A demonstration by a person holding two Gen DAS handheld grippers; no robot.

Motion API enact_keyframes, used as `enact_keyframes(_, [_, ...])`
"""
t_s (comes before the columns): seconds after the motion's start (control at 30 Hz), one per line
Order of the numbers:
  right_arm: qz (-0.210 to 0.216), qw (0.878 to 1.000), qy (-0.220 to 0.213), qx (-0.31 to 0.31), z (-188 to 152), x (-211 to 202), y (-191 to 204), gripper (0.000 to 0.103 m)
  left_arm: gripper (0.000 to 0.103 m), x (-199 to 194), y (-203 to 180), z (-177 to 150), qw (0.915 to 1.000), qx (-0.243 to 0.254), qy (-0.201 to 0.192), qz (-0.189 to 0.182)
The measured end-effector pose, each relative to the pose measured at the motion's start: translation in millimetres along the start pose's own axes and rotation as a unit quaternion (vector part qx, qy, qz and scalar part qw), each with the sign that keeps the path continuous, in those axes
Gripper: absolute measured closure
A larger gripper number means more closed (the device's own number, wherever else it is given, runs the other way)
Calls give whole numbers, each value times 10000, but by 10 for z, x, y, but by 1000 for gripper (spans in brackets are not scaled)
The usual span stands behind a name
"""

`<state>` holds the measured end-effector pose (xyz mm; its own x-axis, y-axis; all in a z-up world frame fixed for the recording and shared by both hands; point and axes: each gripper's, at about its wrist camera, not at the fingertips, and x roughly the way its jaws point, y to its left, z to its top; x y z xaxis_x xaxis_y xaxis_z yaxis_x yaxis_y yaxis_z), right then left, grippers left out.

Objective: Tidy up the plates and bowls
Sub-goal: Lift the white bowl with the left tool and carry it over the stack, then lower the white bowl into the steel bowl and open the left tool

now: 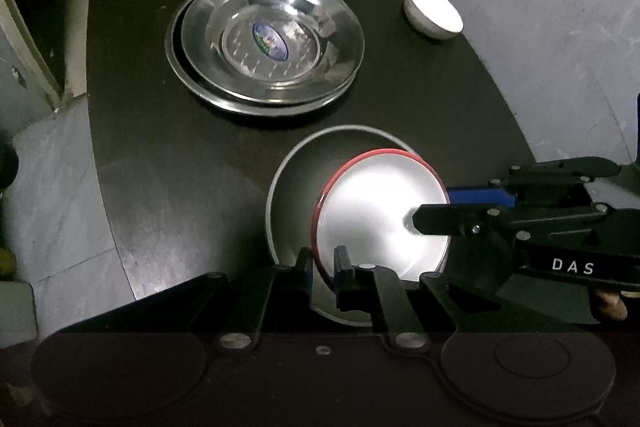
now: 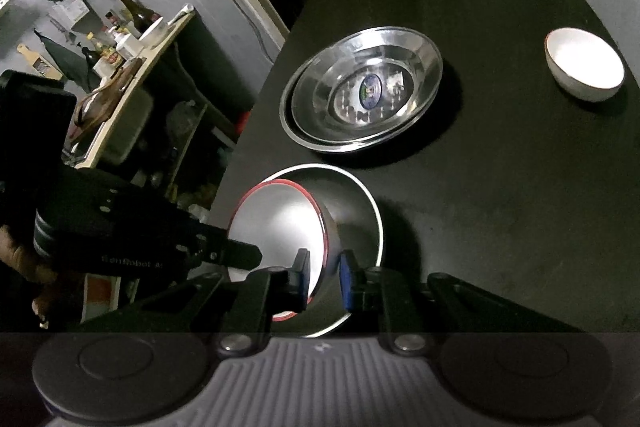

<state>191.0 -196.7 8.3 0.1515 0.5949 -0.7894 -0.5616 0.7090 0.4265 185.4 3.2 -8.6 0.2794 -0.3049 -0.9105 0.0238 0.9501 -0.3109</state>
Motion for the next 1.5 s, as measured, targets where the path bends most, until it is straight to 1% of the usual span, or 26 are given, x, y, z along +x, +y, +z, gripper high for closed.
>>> enact_keyframes(0.3, [-60, 9995, 152, 283, 30, 138, -82, 85, 90, 77, -15, -1, 9999, 68, 137, 22])
enact_keyframes(0.9, [-98, 9995, 5, 309, 26, 154, -79, 85, 88, 65, -21, 16, 9998, 38, 83, 168])
enact_keyframes(1.13, [-64, 9995, -49, 320, 14, 135, -95, 85, 82, 24, -12, 28, 9998, -27, 9, 184])
enact_keyframes(1.27, [-36, 9993, -146, 335, 12, 103, -108, 84, 73, -32, -12, 55, 9998, -67, -98, 177])
enact_keyframes(1.4, [-9, 9991, -249, 329, 9, 67, -114, 83, 70, -82, -15, 84, 9996, -89, -195, 199])
enact_keyframes(1.5, [-5, 9987, -422, 299, -3, 2, -115, 81, 63, -137, -20, 114, 9992, -128, -313, 197])
